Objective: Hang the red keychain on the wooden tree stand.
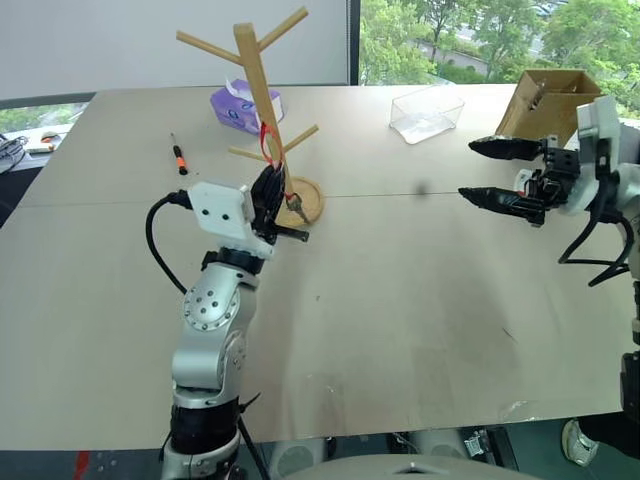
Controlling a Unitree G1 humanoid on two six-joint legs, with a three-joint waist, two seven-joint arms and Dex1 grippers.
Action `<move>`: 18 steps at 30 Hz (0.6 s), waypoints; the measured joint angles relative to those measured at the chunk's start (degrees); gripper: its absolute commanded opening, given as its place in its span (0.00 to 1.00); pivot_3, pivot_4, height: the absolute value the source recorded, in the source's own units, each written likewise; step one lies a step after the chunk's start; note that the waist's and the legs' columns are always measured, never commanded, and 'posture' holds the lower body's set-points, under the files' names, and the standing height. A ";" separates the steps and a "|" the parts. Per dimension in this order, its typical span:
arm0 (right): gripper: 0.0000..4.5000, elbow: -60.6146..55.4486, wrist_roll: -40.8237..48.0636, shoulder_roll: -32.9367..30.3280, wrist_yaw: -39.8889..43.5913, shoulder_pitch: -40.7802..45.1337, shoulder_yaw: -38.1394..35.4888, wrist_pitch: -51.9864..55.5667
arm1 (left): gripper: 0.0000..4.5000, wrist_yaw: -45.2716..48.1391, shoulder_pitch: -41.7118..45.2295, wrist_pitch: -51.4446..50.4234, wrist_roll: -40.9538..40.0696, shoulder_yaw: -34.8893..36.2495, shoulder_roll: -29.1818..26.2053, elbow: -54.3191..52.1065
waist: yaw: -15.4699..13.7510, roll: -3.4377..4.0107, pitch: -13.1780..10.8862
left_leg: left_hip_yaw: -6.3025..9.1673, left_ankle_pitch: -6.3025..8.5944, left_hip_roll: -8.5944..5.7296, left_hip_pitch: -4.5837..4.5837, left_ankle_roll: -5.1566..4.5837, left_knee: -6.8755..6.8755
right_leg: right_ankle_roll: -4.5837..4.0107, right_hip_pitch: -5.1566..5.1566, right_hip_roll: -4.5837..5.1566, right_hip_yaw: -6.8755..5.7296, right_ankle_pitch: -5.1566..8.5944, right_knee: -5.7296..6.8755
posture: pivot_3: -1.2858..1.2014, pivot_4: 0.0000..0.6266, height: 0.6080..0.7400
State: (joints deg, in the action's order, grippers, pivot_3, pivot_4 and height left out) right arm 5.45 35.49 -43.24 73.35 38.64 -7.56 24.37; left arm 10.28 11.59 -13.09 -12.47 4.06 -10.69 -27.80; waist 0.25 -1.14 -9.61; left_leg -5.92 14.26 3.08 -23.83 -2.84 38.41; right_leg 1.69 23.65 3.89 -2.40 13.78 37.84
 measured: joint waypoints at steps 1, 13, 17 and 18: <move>1.00 -0.08 0.02 0.00 0.04 -0.03 0.00 0.01 | 0.01 0.01 0.12 0.12 0.00 0.00 0.00 0.36 | -0.01 0.00 0.00 | 0.00 0.00 0.00 0.00 0.00 0.00 | 0.00 0.00 0.00 0.00 0.00 0.00 | 0.52 0.24 1.00; 1.00 -1.58 0.39 -0.29 0.08 -0.98 -0.12 0.30 | 0.01 -0.32 3.27 2.20 0.44 0.54 -0.02 6.79 | -0.11 -0.01 0.00 | 0.01 -0.01 0.01 -0.01 0.01 0.01 | 0.00 0.00 -0.03 -0.01 0.00 0.00 | 0.52 0.24 1.00; 1.00 -1.68 0.39 -0.43 0.00 -1.24 -0.15 0.30 | 0.01 -0.50 4.80 2.91 0.62 1.06 -0.06 7.87 | -0.20 -0.01 0.00 | 0.00 -0.01 0.01 0.00 0.02 0.01 | 0.00 0.00 -0.03 -0.01 0.00 0.00 | 0.52 0.24 1.00; 1.00 -1.68 0.39 -0.44 -0.02 -1.28 -0.15 0.30 | 0.01 -0.56 5.18 3.01 0.69 1.08 -0.06 8.57 | -0.22 -0.01 0.00 | 0.01 -0.01 0.01 0.00 0.02 0.01 | 0.00 0.00 -0.03 -0.02 0.00 0.00 | 0.52 0.24 1.00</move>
State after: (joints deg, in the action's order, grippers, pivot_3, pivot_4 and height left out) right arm 3.77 35.88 -43.69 73.33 37.36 -7.71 24.67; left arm 9.72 16.77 -10.08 -11.78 5.15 -10.75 -19.23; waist 0.03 -1.15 -9.62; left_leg -5.91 14.25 3.10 -23.83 -2.82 38.42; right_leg 1.69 23.65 3.86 -2.42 13.78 37.85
